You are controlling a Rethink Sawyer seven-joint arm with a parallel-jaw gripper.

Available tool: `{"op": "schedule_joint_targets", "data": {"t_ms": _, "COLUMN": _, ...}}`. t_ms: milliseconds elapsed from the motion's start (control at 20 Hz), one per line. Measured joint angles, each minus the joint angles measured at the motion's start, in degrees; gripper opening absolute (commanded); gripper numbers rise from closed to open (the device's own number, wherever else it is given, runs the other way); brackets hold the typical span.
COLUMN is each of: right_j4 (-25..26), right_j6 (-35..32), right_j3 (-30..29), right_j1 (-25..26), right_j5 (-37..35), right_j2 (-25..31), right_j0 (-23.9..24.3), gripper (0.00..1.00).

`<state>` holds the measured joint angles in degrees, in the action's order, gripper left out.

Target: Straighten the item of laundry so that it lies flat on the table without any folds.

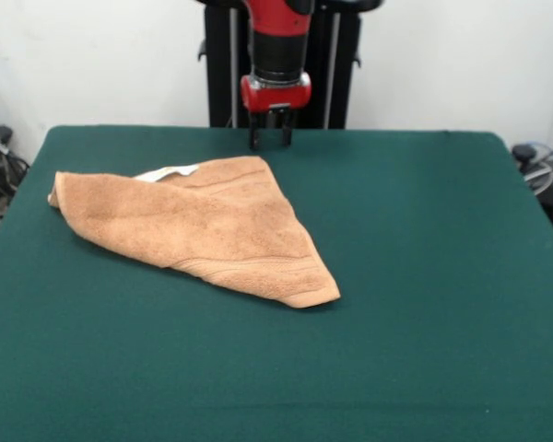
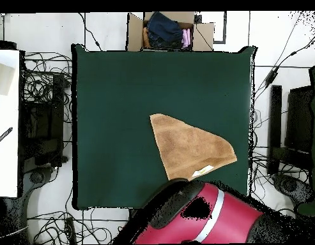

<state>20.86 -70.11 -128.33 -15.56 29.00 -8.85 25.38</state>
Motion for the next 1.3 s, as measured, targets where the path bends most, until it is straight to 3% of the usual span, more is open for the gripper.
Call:
{"op": "schedule_joint_targets", "data": {"t_ms": 450, "right_j4": -0.02, "right_j6": 0.0, "right_j3": 0.19, "right_j1": -0.26, "right_j5": -0.82, "right_j2": -0.02, "right_j0": -0.47, "gripper": 1.0}}
{"op": "schedule_joint_targets", "data": {"t_ms": 1300, "right_j4": 0.0, "right_j6": -0.01, "right_j3": 2.21, "right_j1": -2.44, "right_j5": -9.22, "right_j2": 0.42, "right_j0": -2.27, "gripper": 1.0}}
